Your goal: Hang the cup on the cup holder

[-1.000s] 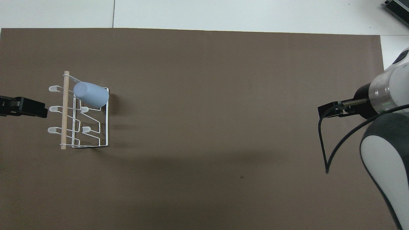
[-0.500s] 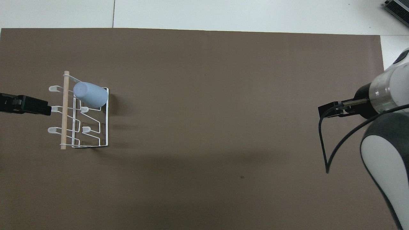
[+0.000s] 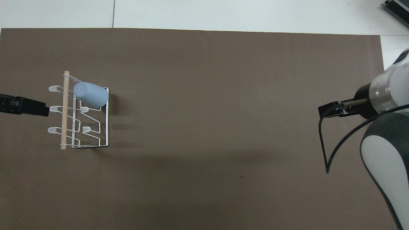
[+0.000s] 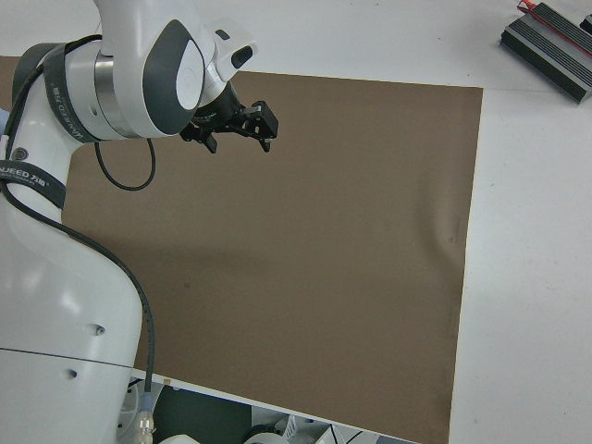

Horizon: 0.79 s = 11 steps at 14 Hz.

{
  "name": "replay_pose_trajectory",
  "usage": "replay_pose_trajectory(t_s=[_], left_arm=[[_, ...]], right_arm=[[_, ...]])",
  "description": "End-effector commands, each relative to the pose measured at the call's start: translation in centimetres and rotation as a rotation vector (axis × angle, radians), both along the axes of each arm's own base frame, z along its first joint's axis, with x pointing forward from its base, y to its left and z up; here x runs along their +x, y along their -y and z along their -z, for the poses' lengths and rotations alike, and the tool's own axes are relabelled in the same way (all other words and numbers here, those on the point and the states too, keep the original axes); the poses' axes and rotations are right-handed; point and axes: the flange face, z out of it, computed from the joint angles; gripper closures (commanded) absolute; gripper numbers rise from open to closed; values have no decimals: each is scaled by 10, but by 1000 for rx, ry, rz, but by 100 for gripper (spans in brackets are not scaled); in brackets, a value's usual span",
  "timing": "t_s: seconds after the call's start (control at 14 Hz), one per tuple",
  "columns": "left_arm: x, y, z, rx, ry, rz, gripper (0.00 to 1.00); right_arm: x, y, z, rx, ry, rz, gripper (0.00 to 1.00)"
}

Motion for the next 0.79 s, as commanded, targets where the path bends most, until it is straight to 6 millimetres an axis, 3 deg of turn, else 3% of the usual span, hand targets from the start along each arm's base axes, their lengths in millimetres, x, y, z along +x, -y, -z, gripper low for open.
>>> replay_pose_trajectory(t_s=[0.0, 0.71], left_arm=[[-4, -4, 3, -6, 1, -55, 0], [-6, -1, 2, -5, 3, -43, 0]], right_arm=[[-5, 4, 0, 11, -9, -14, 0], [-5, 4, 0, 9, -9, -14, 0]])
